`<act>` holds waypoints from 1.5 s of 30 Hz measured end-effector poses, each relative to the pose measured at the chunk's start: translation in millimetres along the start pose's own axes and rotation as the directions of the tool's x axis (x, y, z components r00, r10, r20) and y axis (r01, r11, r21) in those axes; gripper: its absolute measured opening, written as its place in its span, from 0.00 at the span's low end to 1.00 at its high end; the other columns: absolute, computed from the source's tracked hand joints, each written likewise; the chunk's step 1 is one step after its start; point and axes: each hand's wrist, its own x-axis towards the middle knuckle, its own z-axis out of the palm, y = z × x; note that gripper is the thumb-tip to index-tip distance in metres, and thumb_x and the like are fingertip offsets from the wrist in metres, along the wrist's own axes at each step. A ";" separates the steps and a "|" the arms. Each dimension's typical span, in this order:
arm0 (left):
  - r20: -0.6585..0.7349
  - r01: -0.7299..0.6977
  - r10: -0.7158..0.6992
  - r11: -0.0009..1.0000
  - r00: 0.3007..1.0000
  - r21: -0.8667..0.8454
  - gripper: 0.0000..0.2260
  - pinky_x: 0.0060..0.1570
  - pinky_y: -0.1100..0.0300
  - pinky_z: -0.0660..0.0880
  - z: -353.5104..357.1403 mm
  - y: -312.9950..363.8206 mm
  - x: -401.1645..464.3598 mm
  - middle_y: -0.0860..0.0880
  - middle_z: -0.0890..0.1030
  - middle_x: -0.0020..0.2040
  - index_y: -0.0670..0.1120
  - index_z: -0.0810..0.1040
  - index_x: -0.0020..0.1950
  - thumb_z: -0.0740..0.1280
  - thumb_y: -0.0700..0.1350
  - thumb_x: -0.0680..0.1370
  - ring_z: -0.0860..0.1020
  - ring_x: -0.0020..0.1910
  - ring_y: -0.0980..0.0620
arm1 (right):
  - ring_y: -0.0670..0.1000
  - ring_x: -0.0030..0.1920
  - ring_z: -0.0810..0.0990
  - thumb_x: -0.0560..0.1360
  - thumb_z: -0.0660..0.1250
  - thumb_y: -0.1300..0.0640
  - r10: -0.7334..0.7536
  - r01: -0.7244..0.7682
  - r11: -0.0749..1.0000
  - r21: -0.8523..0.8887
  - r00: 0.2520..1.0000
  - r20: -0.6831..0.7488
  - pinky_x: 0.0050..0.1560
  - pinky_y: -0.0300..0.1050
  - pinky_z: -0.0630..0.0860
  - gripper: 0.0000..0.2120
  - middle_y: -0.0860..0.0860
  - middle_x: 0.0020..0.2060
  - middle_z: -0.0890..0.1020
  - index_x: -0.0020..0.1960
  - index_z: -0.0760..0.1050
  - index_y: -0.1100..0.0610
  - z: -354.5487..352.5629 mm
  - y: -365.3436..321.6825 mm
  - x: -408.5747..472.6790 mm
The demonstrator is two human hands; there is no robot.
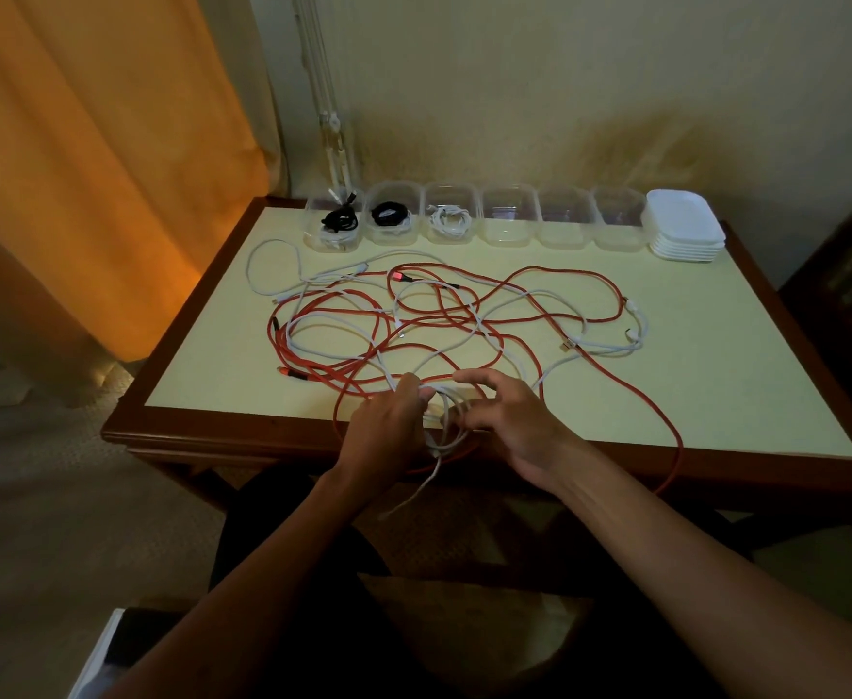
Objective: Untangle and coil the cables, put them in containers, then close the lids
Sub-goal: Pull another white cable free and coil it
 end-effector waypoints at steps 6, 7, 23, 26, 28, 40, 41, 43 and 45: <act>0.110 0.310 -0.303 0.761 0.947 -0.570 0.15 0.41 0.62 0.78 7.1 10.1 3.6 0.46 0.79 0.45 0.44 0.71 0.52 0.50 0.51 0.84 0.81 0.43 0.50 | 0.55 0.45 0.82 0.69 0.58 0.72 0.047 -0.144 0.826 0.545 0.981 0.187 0.49 0.52 0.79 0.28 0.60 0.46 0.80 0.69 0.66 0.63 4.2 -3.1 -0.3; 0.159 0.358 -0.345 0.650 0.925 -0.670 0.16 0.44 0.58 0.80 8.4 12.3 2.6 0.44 0.80 0.48 0.43 0.72 0.54 0.50 0.52 0.84 0.82 0.46 0.48 | 0.54 0.44 0.82 0.70 0.59 0.72 0.027 -0.112 0.856 0.505 0.985 0.173 0.47 0.52 0.79 0.25 0.59 0.44 0.81 0.67 0.67 0.63 5.6 -5.0 -1.0; -0.068 0.408 -0.503 0.765 0.862 -0.498 0.20 0.33 0.62 0.78 12.8 11.5 -4.0 0.43 0.80 0.50 0.41 0.71 0.61 0.50 0.54 0.82 0.81 0.42 0.51 | 0.46 0.50 0.82 0.81 0.65 0.54 -0.466 0.375 0.742 -0.556 0.884 -0.025 0.47 0.45 0.82 0.10 0.51 0.48 0.83 0.57 0.79 0.58 10.1 10.1 -2.8; -0.092 0.359 -0.404 0.880 0.910 -0.311 0.22 0.40 0.53 0.81 12.3 10.0 -7.4 0.41 0.78 0.55 0.39 0.70 0.65 0.53 0.52 0.79 0.81 0.47 0.48 | 0.44 0.48 0.82 0.78 0.68 0.55 -0.510 0.397 0.702 -0.592 0.860 -0.028 0.45 0.38 0.81 0.09 0.49 0.47 0.84 0.55 0.80 0.58 10.1 16.2 -2.0; -0.081 0.353 -0.397 0.879 0.914 -0.322 0.26 0.38 0.54 0.81 9.8 13.4 -8.7 0.41 0.80 0.53 0.39 0.70 0.63 0.50 0.57 0.78 0.81 0.45 0.48 | 0.46 0.48 0.82 0.78 0.68 0.57 -0.506 0.379 0.685 -0.622 0.862 -0.033 0.46 0.39 0.81 0.07 0.49 0.46 0.83 0.53 0.80 0.59 10.7 17.9 -1.0; 0.126 0.068 -0.080 0.993 0.989 0.101 0.19 0.39 0.63 0.76 -3.8 -10.9 -9.6 0.47 0.79 0.59 0.44 0.66 0.65 0.68 0.48 0.78 0.81 0.48 0.52 | 0.47 0.30 0.71 0.78 0.64 0.63 0.241 -0.239 0.949 0.204 0.970 0.018 0.37 0.42 0.74 0.05 0.51 0.27 0.71 0.46 0.78 0.64 -12.7 -10.5 -5.2; 0.125 0.069 -0.081 0.993 0.989 0.098 0.18 0.39 0.62 0.77 -3.5 -11.6 -9.0 0.47 0.79 0.59 0.44 0.66 0.65 0.67 0.48 0.79 0.81 0.48 0.52 | 0.45 0.25 0.66 0.78 0.64 0.62 0.306 -0.308 0.911 0.274 0.951 0.051 0.29 0.37 0.69 0.05 0.49 0.26 0.67 0.48 0.77 0.64 -14.7 -11.6 -6.3; 0.130 0.078 -0.092 0.991 0.987 0.112 0.18 0.40 0.61 0.78 -3.2 -14.7 -7.4 0.47 0.80 0.59 0.44 0.65 0.66 0.67 0.47 0.79 0.81 0.47 0.52 | 0.42 0.21 0.58 0.79 0.64 0.61 0.400 -0.413 0.858 0.306 0.910 0.106 0.19 0.32 0.56 0.06 0.47 0.26 0.62 0.52 0.77 0.64 -19.3 -13.0 -7.4; 0.153 0.092 -0.111 0.988 0.982 0.125 0.20 0.41 0.60 0.79 -2.0 -19.4 -6.7 0.47 0.80 0.59 0.45 0.65 0.67 0.67 0.46 0.79 0.81 0.49 0.52 | 0.41 0.21 0.56 0.79 0.64 0.61 0.446 -0.465 0.845 0.264 0.885 0.130 0.18 0.32 0.51 0.09 0.47 0.26 0.62 0.56 0.78 0.64 -22.0 -13.8 -7.3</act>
